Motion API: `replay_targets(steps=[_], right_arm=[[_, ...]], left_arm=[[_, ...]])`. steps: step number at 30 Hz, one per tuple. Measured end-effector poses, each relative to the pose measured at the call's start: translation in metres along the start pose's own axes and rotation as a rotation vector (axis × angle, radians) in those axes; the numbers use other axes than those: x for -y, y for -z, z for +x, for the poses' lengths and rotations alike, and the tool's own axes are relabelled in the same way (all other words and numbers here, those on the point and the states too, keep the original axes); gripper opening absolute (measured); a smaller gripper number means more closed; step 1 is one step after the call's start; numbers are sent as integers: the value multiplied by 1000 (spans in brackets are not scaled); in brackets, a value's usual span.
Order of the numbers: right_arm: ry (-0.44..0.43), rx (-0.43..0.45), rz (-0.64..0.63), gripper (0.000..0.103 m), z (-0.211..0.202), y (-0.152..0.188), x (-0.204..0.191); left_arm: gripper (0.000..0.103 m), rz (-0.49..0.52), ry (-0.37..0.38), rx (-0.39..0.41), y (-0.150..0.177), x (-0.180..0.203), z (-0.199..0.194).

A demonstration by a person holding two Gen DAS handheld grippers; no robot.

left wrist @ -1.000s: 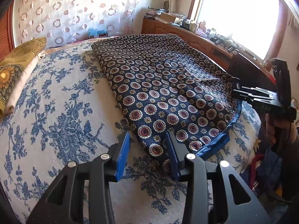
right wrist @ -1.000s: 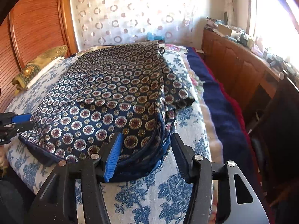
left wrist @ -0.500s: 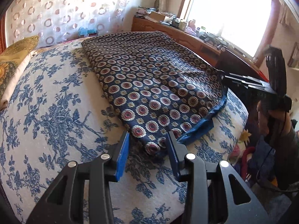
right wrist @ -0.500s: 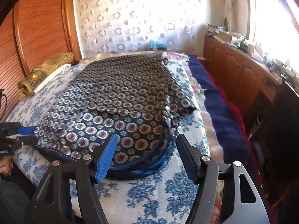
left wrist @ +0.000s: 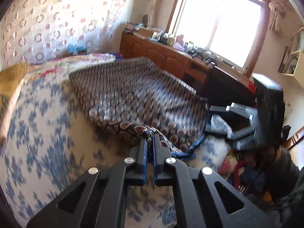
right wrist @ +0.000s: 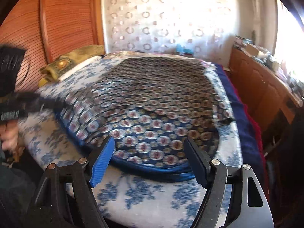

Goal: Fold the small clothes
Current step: 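Grasp the folded navy shirt's edge with the left gripper while the right gripper grasps it too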

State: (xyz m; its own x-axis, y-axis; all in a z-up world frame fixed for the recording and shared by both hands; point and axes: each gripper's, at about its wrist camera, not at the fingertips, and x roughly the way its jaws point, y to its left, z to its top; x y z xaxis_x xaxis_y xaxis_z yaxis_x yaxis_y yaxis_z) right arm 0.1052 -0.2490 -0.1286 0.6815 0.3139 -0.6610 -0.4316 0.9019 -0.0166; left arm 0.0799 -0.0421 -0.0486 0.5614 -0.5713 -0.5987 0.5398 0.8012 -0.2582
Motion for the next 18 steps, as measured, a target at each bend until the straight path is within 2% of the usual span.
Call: replay_targets(steps=[4, 8, 15, 17, 18], right_arm=[[-55, -19, -51, 77, 6, 1, -21], [-63, -37, -84, 77, 15, 2, -28], [26, -82, -107, 77, 37, 0, -5], [44, -96, -105, 56, 42, -5, 6], [41, -103, -110, 33, 43, -9, 12]], left_arm=[[1, 1, -4, 39, -22, -1, -2], [1, 9, -18, 61, -34, -3, -3], [1, 1, -32, 79, -44, -9, -2], [1, 1, -37, 85, -46, -11, -3], [1, 1, -42, 91, -48, -12, -3]])
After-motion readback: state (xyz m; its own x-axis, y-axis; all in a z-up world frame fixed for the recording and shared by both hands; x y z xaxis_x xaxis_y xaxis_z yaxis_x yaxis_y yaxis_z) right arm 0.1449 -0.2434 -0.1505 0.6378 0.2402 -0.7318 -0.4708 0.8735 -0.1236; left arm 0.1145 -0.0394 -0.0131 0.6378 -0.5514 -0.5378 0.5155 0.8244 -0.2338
